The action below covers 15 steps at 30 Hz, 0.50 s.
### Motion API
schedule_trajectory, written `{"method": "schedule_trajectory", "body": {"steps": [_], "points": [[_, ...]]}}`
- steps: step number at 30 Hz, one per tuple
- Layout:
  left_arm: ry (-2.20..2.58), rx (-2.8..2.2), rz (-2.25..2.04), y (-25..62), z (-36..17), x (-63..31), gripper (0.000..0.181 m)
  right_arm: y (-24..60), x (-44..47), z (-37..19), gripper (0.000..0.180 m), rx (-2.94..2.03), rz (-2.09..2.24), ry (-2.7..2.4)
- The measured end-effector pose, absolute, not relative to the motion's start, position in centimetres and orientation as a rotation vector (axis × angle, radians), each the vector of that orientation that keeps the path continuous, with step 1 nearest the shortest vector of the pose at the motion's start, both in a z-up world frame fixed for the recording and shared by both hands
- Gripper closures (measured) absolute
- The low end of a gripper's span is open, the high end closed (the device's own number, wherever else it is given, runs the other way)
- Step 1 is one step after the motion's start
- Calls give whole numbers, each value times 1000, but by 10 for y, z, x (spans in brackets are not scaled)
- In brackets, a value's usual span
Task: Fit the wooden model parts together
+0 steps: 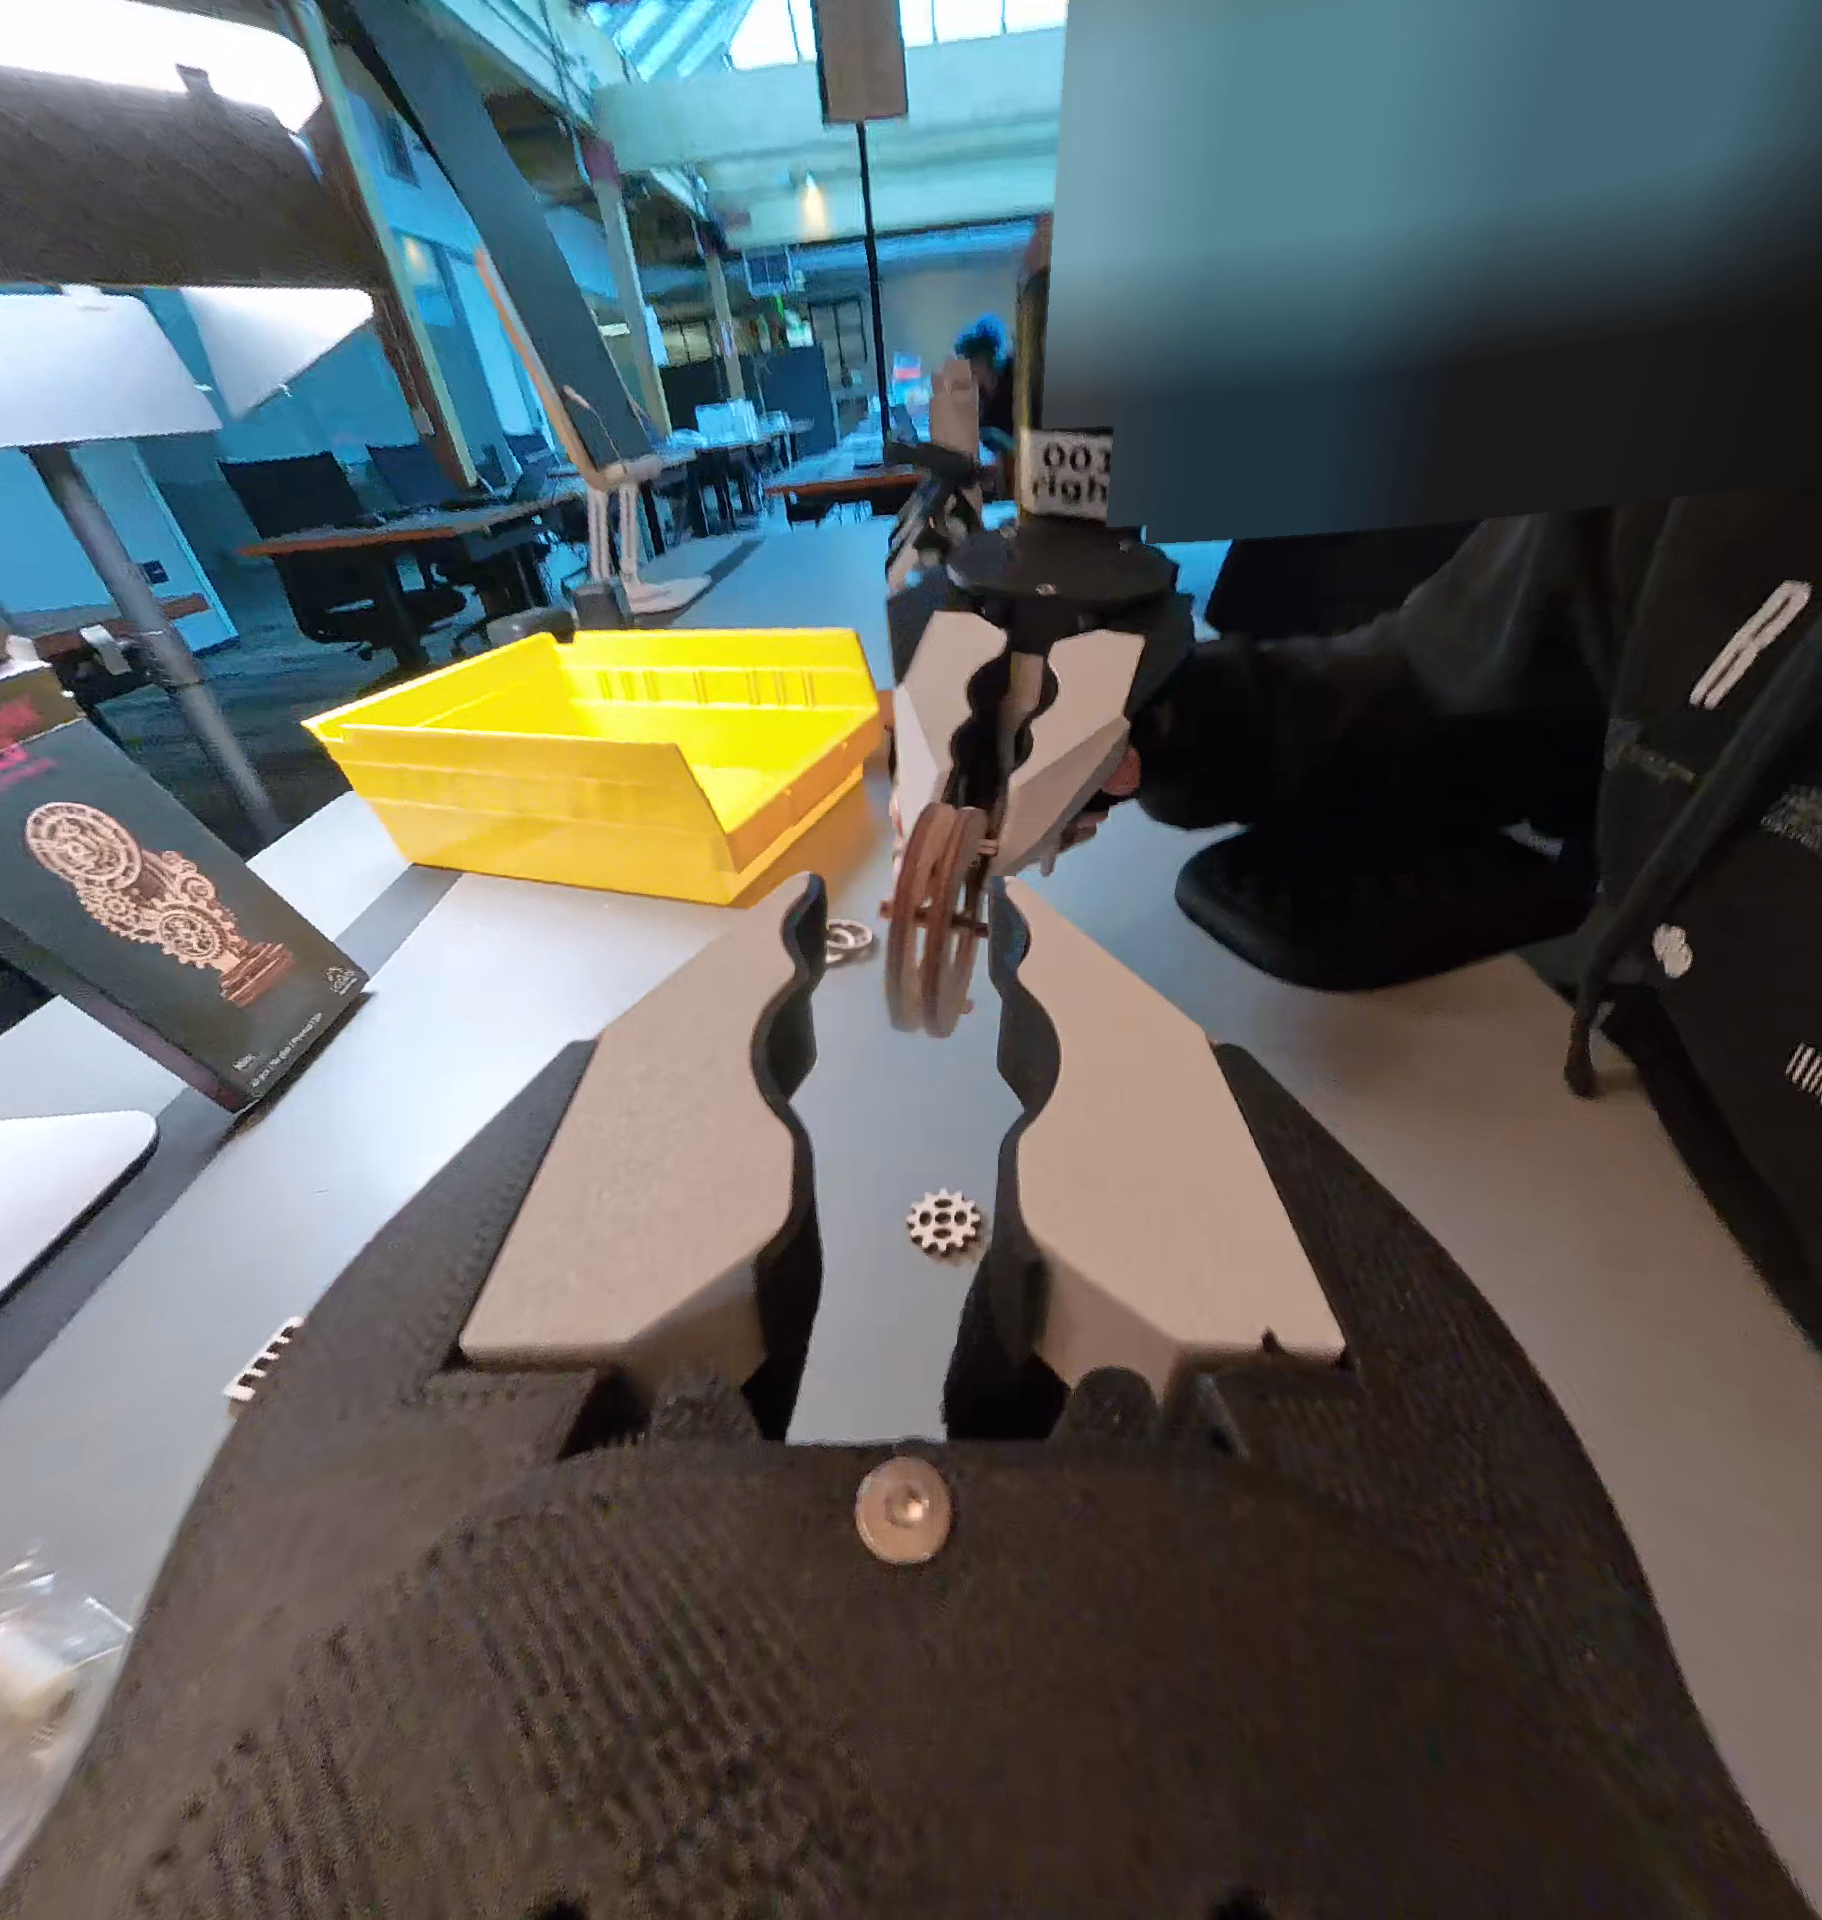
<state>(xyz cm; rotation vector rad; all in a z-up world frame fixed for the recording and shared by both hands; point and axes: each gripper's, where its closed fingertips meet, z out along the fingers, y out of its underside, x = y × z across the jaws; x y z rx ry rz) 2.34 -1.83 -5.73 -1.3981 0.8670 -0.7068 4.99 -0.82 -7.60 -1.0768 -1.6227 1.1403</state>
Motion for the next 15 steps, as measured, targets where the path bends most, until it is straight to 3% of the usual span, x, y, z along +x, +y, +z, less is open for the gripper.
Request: {"method": "schedule_trajectory", "body": {"steps": [3,7,15], "points": [[957,-1435,-654,-21,-69,38,152,-12,46,-83,171,-1073,1083,-1668],[997,-1440,-613,-20,-75,45,166,-18,45,-87,171,-1019,1006,-1709],[1097,-1385,-587,-32,-74,49,170,-27,47,-83,171,-804,856,-1722]]}}
